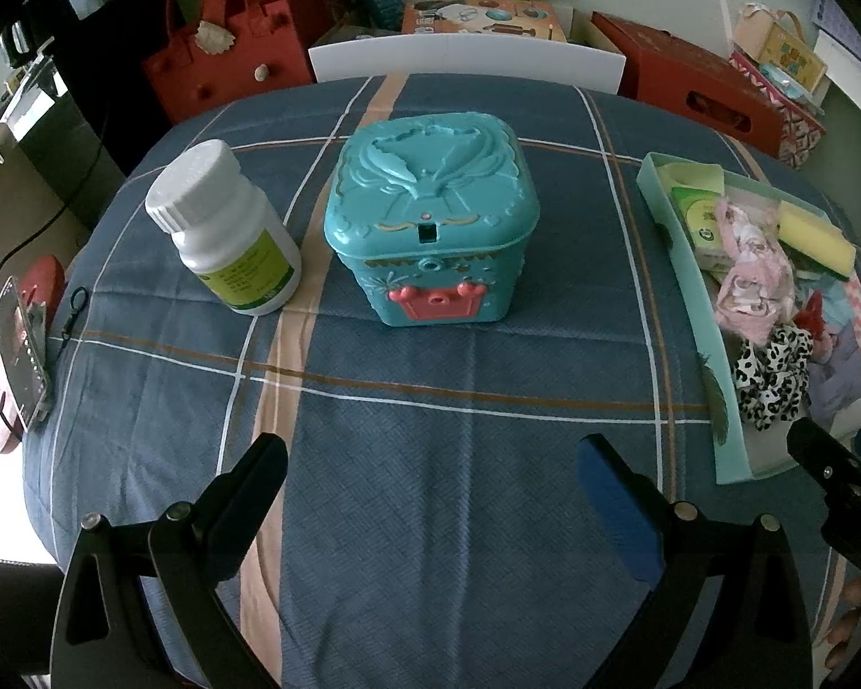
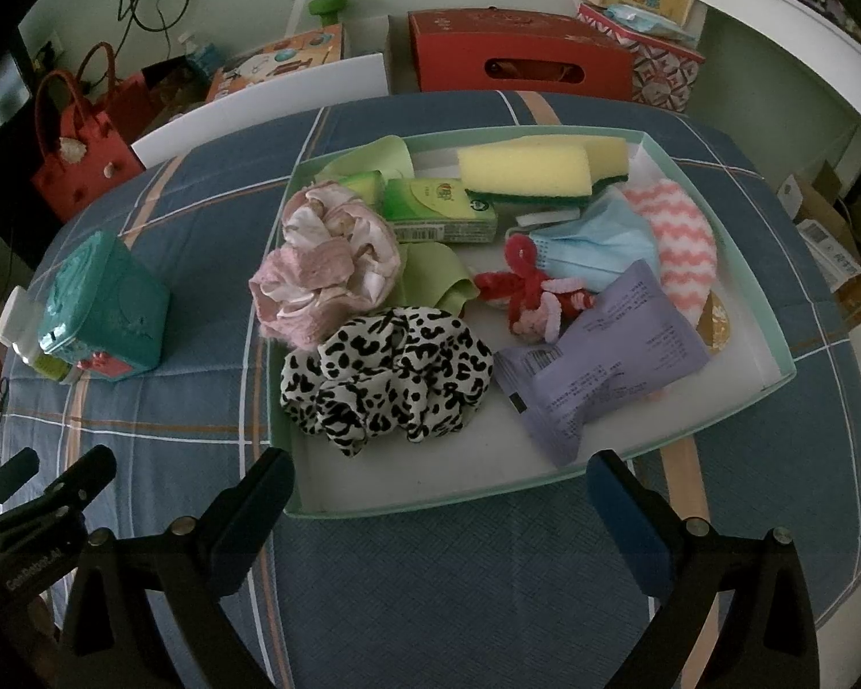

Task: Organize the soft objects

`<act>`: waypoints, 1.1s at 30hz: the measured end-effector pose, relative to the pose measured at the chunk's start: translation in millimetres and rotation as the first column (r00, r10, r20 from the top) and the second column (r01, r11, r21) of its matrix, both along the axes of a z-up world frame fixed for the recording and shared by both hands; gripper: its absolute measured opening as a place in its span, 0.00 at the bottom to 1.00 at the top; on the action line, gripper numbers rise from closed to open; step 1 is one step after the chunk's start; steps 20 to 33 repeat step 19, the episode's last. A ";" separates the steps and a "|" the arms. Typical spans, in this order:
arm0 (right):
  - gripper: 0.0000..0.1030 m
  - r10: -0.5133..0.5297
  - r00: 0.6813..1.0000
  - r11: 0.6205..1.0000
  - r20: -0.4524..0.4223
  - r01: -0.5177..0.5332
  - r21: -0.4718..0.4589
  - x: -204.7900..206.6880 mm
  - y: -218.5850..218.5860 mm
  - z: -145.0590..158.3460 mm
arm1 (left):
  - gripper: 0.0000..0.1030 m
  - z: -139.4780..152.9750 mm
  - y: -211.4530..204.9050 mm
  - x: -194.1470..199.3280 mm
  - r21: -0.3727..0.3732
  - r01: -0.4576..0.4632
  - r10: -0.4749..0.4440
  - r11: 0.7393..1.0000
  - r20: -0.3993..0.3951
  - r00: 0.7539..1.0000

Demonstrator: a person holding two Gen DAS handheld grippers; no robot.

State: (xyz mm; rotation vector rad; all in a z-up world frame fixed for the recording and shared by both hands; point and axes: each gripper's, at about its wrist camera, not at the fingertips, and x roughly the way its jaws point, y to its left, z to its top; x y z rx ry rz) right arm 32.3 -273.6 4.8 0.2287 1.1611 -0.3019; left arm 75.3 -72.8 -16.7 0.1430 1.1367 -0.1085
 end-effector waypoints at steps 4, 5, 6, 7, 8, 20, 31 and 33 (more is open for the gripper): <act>1.00 0.000 1.000 1.000 0.000 0.000 0.000 0.0 0.1 0.0 | 0.97 0.4 0.0 0.0 0.002 0.000 0.000 1.000 0.001 1.000; 1.00 0.000 1.000 1.000 0.000 0.000 0.000 0.0 0.1 0.0 | 0.97 0.5 -0.2 -0.1 0.000 0.001 -0.001 1.000 0.001 1.000; 1.00 0.000 1.000 1.000 0.000 0.000 0.000 0.0 0.2 0.1 | 0.97 0.5 -0.3 -0.2 0.000 0.001 -0.001 1.000 0.000 1.000; 1.00 0.001 1.000 1.000 0.000 -0.001 0.000 -0.2 0.4 -0.1 | 0.97 0.7 0.0 -0.4 0.000 0.001 -0.001 1.000 0.000 1.000; 1.00 0.000 1.000 1.000 0.000 0.000 0.000 0.0 0.5 0.0 | 0.97 0.7 -0.2 -0.6 0.004 0.001 -0.001 1.000 0.001 1.000; 1.00 0.001 1.000 1.000 -0.001 -0.001 -0.001 0.1 0.8 -0.7 | 0.97 0.4 0.3 0.1 0.005 -0.003 0.003 1.000 -0.003 1.000; 1.00 0.001 1.000 1.000 -0.001 -0.001 -0.001 0.1 0.8 -0.7 | 0.97 0.4 0.3 0.1 0.005 -0.003 0.003 1.000 -0.003 1.000; 1.00 0.001 1.000 1.000 -0.001 -0.001 -0.001 0.1 0.8 -0.7 | 0.97 0.4 0.3 0.1 0.005 -0.003 0.003 1.000 -0.003 1.000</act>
